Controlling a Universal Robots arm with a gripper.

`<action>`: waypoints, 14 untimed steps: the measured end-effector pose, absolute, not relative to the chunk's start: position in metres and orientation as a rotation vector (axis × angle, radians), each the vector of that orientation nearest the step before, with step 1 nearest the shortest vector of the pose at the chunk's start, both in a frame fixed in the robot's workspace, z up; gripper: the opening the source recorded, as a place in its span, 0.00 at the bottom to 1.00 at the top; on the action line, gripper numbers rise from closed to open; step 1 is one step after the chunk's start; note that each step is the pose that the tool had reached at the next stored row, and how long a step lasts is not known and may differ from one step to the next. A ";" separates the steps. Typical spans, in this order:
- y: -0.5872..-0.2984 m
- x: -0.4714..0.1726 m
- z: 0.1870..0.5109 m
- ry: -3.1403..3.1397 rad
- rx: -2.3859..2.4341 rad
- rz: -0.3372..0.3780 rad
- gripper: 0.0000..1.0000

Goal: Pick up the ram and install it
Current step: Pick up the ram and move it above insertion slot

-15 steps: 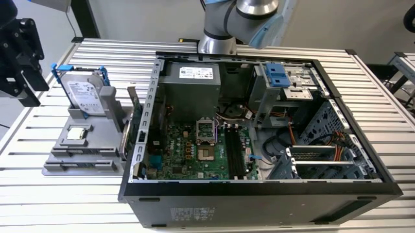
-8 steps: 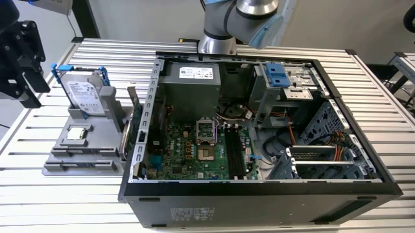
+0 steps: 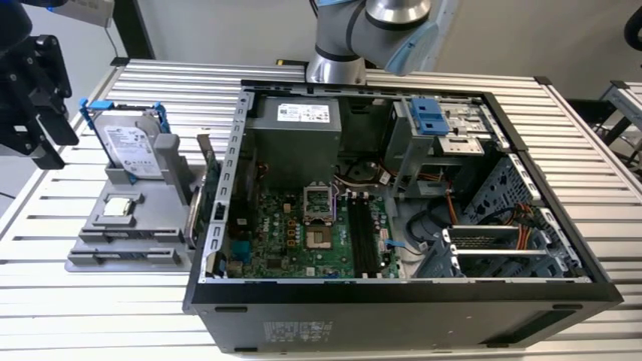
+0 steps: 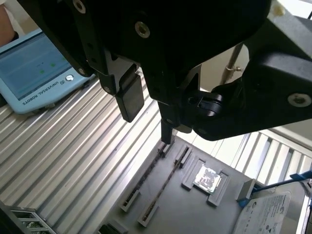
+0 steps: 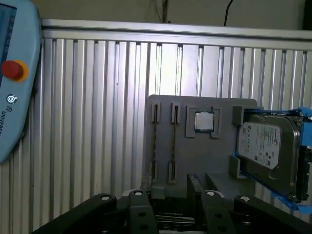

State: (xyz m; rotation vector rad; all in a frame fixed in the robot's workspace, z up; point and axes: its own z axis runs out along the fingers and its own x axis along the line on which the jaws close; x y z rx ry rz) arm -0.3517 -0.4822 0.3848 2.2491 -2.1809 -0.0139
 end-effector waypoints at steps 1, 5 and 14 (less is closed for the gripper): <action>-0.482 -0.352 0.385 -2.181 2.249 -0.014 1.00; -0.482 -0.352 0.381 -2.181 2.249 -0.014 1.00; -0.482 -0.352 0.371 -2.181 2.249 -0.014 1.00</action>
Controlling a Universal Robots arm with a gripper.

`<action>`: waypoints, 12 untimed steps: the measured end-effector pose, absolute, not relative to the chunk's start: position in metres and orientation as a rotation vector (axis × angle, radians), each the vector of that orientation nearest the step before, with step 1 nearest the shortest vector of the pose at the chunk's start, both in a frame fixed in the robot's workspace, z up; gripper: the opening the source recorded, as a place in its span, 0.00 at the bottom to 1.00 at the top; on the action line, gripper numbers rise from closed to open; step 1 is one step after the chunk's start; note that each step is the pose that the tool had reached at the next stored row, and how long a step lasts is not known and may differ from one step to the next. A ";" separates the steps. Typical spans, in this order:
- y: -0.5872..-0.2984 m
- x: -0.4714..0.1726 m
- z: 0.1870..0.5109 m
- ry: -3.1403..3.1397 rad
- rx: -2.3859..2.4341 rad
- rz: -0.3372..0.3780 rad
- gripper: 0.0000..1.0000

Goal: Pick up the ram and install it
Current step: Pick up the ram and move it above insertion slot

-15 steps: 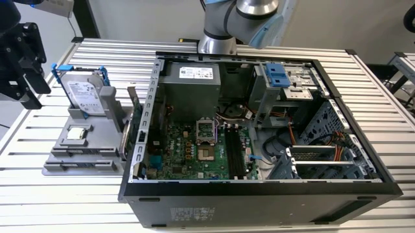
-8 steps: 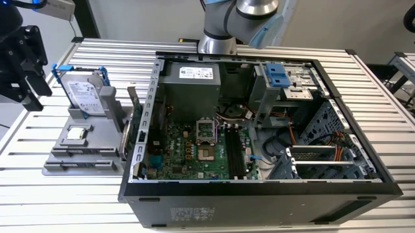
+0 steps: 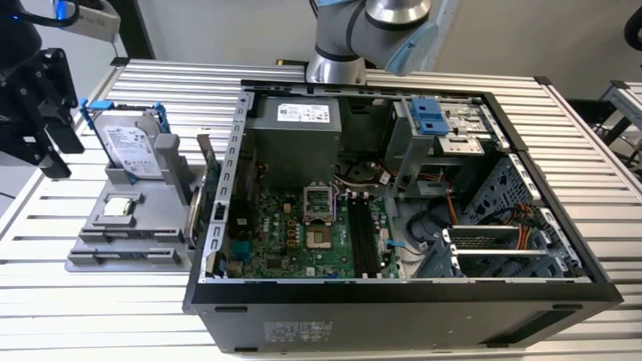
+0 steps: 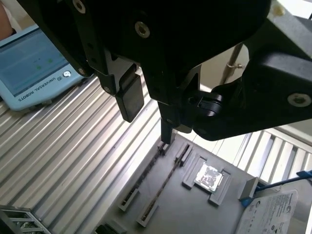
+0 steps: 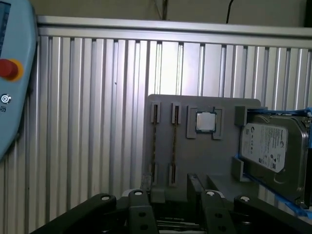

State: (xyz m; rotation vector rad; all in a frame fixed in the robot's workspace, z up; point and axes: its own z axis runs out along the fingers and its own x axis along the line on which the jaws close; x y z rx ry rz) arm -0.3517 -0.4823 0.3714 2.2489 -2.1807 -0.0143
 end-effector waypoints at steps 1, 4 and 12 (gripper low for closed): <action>-0.482 -0.352 0.371 -2.181 2.249 -0.014 1.00; -0.482 -0.352 0.369 -2.181 2.249 -0.014 1.00; -0.482 -0.352 0.363 -2.181 2.249 -0.014 1.00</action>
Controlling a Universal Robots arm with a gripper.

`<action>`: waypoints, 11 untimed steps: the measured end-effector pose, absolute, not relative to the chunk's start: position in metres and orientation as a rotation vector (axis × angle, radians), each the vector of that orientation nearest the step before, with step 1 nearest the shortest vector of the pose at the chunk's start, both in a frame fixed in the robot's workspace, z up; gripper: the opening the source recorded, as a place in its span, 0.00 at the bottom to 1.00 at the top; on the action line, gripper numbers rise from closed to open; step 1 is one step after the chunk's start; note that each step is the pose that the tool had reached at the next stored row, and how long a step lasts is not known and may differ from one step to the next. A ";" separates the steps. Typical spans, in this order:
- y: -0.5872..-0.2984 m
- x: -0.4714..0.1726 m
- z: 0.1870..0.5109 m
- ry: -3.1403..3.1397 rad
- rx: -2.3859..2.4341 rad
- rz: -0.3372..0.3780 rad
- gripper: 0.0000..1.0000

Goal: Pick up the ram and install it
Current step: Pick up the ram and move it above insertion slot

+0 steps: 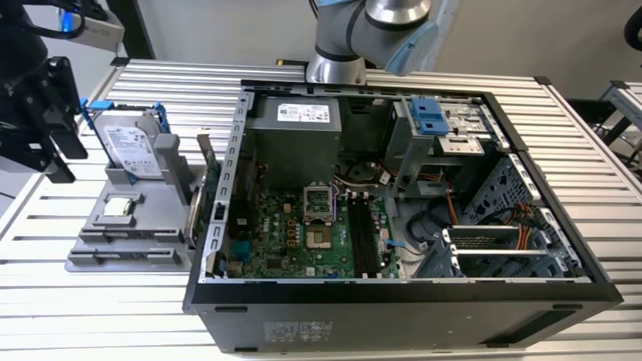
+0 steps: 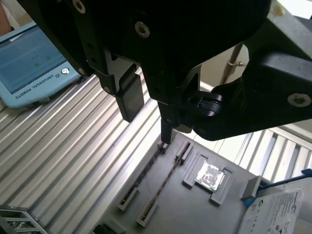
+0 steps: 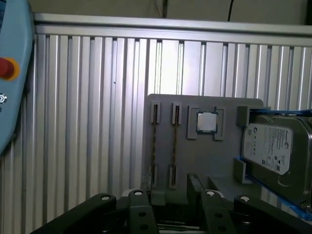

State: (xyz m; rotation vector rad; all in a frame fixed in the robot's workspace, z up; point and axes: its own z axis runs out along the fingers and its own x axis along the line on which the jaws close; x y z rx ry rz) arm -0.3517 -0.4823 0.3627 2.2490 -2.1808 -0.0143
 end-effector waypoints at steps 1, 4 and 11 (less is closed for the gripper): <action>-0.482 -0.352 0.362 -2.181 2.249 -0.014 1.00; -0.482 -0.352 0.359 -2.181 2.249 -0.014 1.00; -0.482 -0.352 0.354 -2.181 2.249 -0.014 1.00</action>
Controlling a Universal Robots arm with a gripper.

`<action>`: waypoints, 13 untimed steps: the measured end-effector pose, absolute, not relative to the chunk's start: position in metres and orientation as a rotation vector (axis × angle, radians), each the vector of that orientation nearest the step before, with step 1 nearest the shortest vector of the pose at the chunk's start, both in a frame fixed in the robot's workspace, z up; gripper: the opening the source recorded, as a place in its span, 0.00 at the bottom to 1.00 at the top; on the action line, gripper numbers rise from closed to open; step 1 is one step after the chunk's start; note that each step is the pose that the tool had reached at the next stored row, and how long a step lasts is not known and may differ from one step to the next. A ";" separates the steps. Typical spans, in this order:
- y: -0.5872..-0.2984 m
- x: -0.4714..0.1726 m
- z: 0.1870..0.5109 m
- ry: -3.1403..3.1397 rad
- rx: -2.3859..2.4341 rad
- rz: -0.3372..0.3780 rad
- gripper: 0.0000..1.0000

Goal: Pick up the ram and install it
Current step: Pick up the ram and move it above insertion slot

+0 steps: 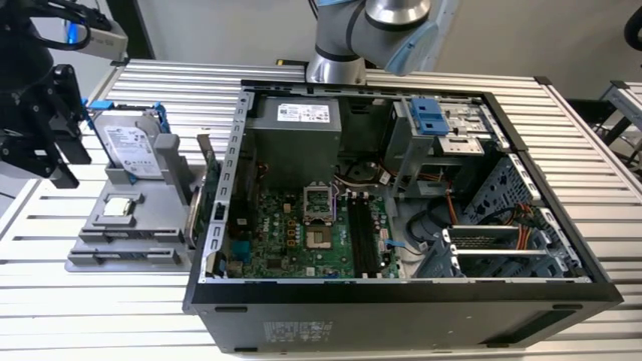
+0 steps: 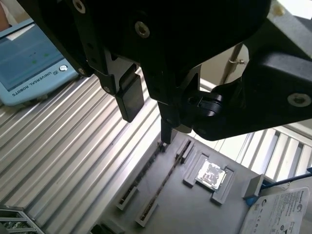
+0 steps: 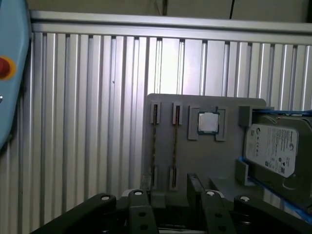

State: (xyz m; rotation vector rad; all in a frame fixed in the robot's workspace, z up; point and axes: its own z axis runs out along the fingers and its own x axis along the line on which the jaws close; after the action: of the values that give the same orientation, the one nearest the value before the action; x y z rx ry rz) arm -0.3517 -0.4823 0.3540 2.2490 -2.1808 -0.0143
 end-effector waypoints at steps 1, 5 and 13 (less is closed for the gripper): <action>-0.482 -0.352 0.353 -2.181 2.249 -0.014 1.00; -0.482 -0.352 0.349 -2.181 2.249 -0.014 1.00; -0.482 -0.352 0.341 -2.181 2.249 -0.014 1.00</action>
State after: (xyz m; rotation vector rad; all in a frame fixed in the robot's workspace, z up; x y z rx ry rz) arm -0.3518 -0.4822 0.3411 2.2488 -2.1809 -0.0144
